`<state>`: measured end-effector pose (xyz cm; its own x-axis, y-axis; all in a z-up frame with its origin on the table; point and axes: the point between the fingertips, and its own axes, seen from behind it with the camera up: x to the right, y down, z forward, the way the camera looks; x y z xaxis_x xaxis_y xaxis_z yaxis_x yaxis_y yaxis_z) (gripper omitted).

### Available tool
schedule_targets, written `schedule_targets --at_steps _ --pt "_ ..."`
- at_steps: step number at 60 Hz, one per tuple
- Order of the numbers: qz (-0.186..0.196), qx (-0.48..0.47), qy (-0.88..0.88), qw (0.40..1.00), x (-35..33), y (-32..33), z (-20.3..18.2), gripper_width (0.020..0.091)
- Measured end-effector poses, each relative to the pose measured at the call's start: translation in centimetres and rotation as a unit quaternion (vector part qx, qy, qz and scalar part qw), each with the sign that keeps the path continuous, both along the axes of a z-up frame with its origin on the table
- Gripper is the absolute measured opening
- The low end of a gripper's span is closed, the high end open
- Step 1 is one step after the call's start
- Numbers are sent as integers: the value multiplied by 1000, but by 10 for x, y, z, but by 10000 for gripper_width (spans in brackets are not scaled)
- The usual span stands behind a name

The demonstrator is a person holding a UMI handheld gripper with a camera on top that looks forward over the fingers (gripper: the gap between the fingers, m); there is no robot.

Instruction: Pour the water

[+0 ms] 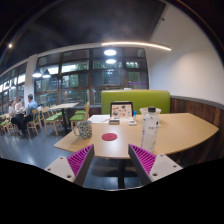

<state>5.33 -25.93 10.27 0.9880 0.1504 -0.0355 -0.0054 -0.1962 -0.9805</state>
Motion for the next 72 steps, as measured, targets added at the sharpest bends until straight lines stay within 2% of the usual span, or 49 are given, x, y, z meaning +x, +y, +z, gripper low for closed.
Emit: schedule_targets --at_steps 14,22,30,36,47,49,50,53,54,60,67,72 --pt "-29 -7 -6 1000 48 7 -7 793" --pt "-78 5 -8 997 100 28 -13 795" --pt "-108 52 -33 992 139 72 -3 806" --pt "-106 57 -56 991 147 116 -5 803" --pt "-77 59 -30 995 137 185 -16 796" --pt "-75 63 -25 995 136 196 -17 788" --pt "-74 63 -22 995 135 201 -18 758" --pt "-86 60 -13 994 140 213 -24 590" --pt "-92 69 -7 993 142 216 -22 573" --pt "-126 106 18 986 150 222 -16 559" --pt "-112 103 29 988 141 230 -21 566" --pt "-129 105 32 986 144 230 -20 550"
